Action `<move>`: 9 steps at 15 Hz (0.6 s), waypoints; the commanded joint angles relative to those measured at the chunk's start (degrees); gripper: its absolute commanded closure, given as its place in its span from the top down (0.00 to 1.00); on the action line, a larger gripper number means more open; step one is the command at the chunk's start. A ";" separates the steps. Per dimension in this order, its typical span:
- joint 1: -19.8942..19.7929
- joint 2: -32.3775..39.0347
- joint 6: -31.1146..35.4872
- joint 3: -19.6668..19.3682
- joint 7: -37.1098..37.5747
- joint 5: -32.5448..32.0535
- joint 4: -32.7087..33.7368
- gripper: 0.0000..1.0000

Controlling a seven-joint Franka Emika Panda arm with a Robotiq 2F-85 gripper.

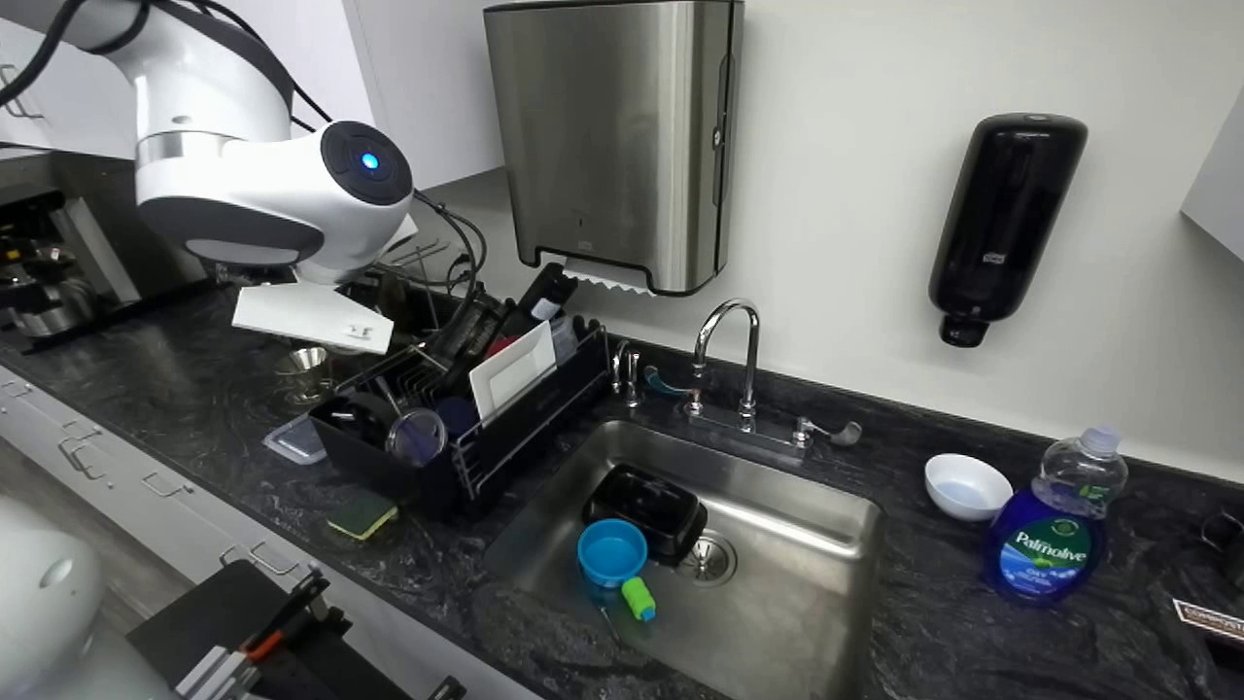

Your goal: Remove the dark blue thermos from the dish rack and place it inside the sink

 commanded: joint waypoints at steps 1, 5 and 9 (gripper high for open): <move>-2.97 1.98 -2.16 3.12 -3.67 2.65 0.12 1.00; -3.83 4.05 -1.62 5.01 -5.93 3.35 0.08 1.00; -4.51 6.66 -1.15 5.83 -10.07 3.49 -0.06 1.00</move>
